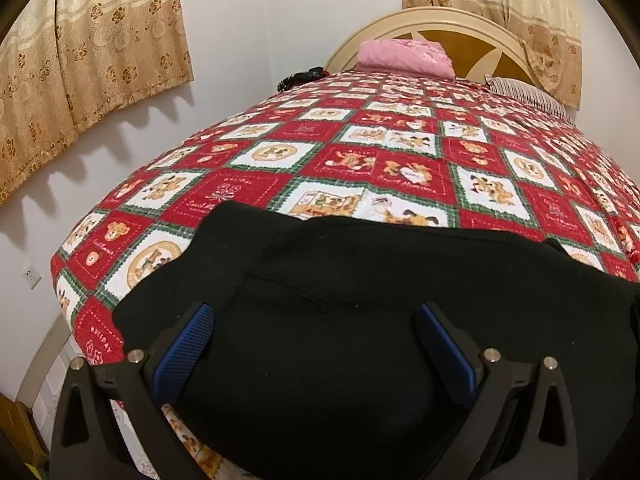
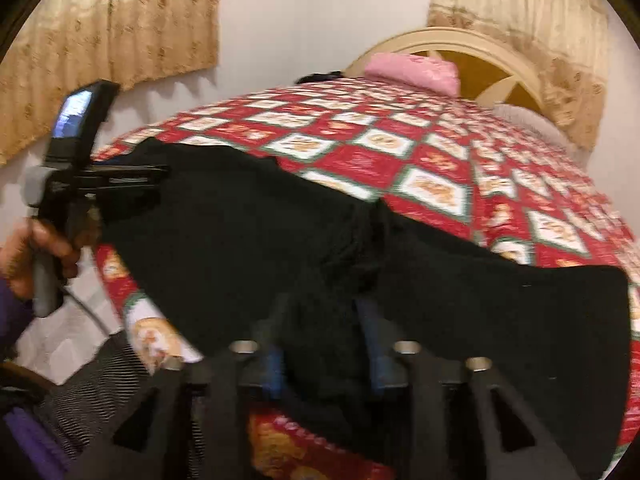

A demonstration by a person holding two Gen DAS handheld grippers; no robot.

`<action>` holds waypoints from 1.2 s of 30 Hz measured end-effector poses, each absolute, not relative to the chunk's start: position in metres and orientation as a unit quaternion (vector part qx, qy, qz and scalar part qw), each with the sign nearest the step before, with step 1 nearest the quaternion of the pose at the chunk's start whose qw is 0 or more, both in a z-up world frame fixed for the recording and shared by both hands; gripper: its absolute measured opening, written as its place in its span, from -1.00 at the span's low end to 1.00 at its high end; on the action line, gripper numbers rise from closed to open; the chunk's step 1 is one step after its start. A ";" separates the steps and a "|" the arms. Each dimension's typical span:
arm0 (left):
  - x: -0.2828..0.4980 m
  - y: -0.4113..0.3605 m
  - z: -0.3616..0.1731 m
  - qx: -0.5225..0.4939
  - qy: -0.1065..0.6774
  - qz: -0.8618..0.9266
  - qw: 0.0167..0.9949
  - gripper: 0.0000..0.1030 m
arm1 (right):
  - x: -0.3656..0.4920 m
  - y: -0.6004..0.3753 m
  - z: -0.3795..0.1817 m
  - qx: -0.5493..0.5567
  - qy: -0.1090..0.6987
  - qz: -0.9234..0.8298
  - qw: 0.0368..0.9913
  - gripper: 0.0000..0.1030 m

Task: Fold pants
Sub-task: 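Smooth the folded pants flat with both grippers on the quilt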

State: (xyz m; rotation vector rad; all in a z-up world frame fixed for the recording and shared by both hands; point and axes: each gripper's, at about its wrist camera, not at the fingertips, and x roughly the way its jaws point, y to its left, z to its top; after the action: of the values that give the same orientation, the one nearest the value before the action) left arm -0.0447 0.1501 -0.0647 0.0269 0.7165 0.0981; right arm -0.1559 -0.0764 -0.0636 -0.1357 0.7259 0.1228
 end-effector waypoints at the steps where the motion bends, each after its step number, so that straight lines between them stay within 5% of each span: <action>1: -0.044 0.150 -0.065 0.014 0.350 0.049 0.935 1.00 | -0.159 -0.075 -0.062 -0.056 0.356 0.076 0.930 0.18; 5: -0.044 0.149 -0.065 0.015 0.349 0.048 0.936 1.00 | -0.171 -0.081 -0.047 0.008 0.348 0.164 0.923 0.19; 12: -0.043 0.148 -0.064 0.014 0.350 0.052 0.935 1.00 | -0.143 -0.151 -0.024 0.115 0.314 0.062 0.940 -0.84; 17: -0.042 0.149 -0.064 0.015 0.350 0.053 0.935 1.00 | -0.115 -0.126 -0.060 0.086 0.376 0.066 0.920 -0.84; 27: -0.059 0.128 -0.042 0.040 0.330 0.003 0.943 1.00 | -0.122 -0.105 -0.051 0.121 0.325 0.123 0.930 -0.85; 36: -0.092 0.024 -0.022 0.028 0.356 -0.200 0.913 1.00 | -0.182 -0.161 -0.019 0.113 0.284 0.029 0.952 -0.85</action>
State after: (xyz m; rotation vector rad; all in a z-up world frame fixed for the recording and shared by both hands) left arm -0.0917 0.0238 -0.0224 0.0576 0.7330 -0.4111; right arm -0.1823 -0.1614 -0.0187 0.2303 0.5770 0.0584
